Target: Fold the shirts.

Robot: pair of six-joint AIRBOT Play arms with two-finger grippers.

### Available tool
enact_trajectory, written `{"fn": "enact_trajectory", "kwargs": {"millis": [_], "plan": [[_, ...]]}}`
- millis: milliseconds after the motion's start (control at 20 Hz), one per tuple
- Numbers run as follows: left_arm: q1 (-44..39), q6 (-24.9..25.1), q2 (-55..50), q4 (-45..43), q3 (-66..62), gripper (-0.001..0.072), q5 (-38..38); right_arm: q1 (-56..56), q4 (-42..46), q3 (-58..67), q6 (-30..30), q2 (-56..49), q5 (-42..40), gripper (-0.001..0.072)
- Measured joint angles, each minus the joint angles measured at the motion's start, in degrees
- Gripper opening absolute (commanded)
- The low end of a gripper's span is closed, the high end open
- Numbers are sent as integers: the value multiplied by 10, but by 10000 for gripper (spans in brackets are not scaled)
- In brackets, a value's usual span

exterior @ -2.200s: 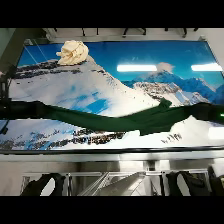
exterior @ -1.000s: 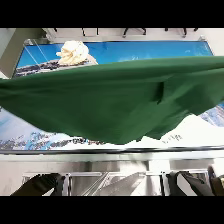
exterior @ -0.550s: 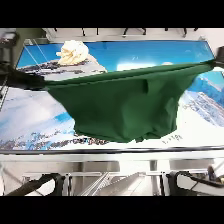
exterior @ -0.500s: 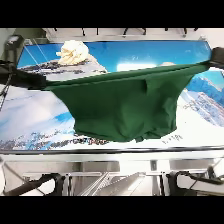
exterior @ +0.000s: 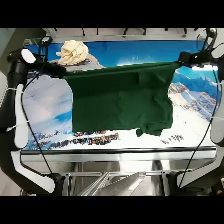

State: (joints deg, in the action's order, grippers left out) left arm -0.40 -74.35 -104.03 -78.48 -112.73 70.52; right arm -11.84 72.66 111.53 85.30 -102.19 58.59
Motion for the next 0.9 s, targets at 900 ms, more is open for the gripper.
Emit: {"fn": "enact_trajectory", "kwargs": {"millis": [900], "plan": [[-15, -17, -52, 32, 107, 10, 92, 5, 30, -85, 22, -67, 170, 25]]}}
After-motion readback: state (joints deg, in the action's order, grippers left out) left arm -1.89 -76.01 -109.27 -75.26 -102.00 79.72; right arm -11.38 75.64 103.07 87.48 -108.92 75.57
